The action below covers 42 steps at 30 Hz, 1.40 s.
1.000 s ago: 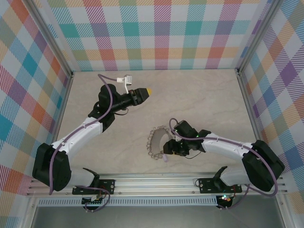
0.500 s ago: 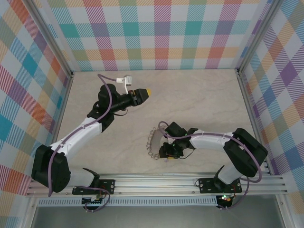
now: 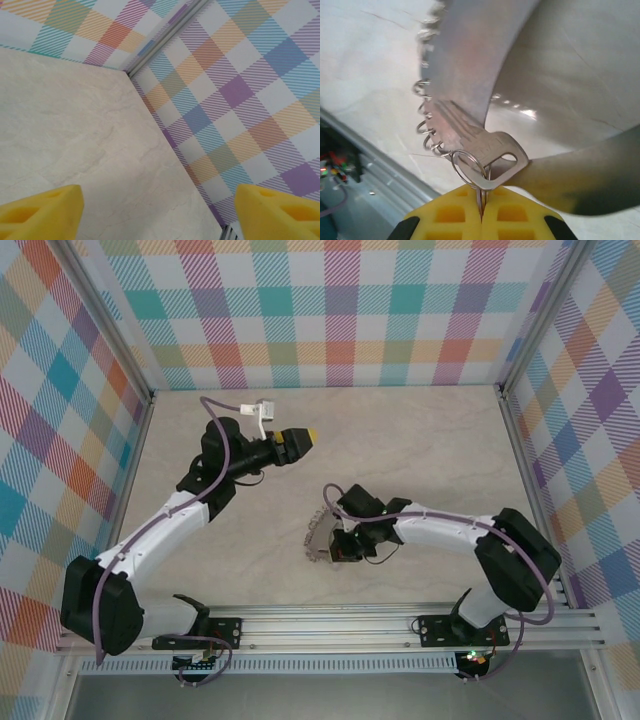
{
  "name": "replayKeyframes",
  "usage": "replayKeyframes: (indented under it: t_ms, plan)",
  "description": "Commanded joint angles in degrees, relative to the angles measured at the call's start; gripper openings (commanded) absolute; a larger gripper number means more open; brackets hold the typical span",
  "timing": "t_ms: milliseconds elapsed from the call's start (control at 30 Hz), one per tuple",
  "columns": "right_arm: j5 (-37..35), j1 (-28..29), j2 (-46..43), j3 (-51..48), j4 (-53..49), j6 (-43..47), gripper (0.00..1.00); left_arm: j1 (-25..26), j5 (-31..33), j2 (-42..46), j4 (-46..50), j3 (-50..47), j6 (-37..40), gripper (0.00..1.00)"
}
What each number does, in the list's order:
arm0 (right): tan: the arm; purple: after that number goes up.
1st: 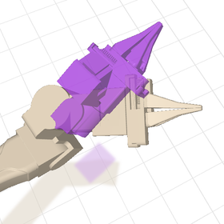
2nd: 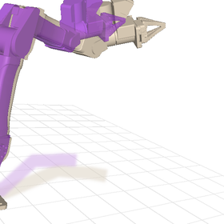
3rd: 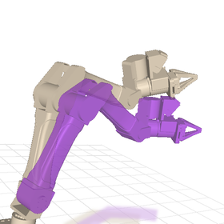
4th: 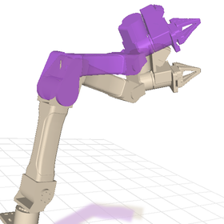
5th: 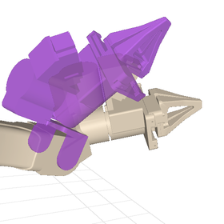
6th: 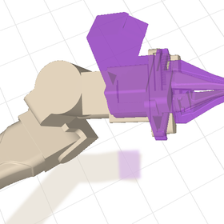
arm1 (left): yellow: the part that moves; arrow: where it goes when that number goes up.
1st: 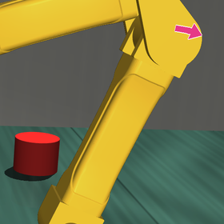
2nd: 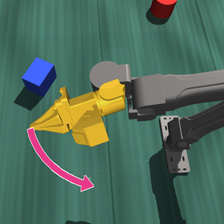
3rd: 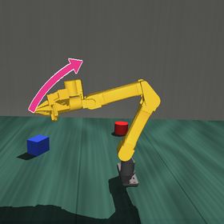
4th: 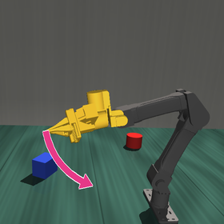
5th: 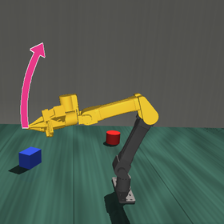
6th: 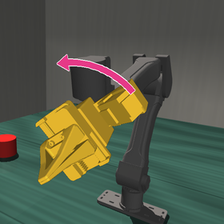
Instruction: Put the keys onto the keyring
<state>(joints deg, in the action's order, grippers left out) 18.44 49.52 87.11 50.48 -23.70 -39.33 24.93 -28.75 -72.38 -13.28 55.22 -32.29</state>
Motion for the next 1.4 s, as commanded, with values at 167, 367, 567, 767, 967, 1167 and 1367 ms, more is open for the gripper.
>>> replayKeyframes:
  t_ms: [167,367,567,767,967,1167,1367]
  plan:
    - [2.8,-6.9,-6.7,7.4,-1.0,2.1,0.0,-0.4,6.5,5.0,2.4,-3.3,1.3,0.85]
    - [5.1,-12.2,-9.2,10.2,1.8,-0.4,0.0,-0.3,10.4,8.6,2.8,-7.4,-6.4,0.85]
    - [6.3,-14.6,-9.6,13.6,3.0,-1.7,0.0,-0.2,8.9,10.4,-1.6,-13.0,-16.1,0.85]
    - [7.9,-15.4,-8.6,16.9,3.1,-1.2,0.0,0.6,6.8,9.8,-2.9,-14.9,-17.1,0.85]
    - [7.8,-15.4,-7.2,18.1,3.1,-0.3,0.0,3.5,8.0,8.5,-4.7,-14.2,-23.8,0.87]
    - [8.2,-15.5,-5.3,17.7,4.6,0.0,0.0,7.4,11.2,5.0,-3.6,-12.0,-29.4,0.88]
    - [9.6,-15.5,-3.8,17.6,5.9,0.0,0.0,9.1,14.0,0.1,-1.3,-9.8,-32.9,0.88]
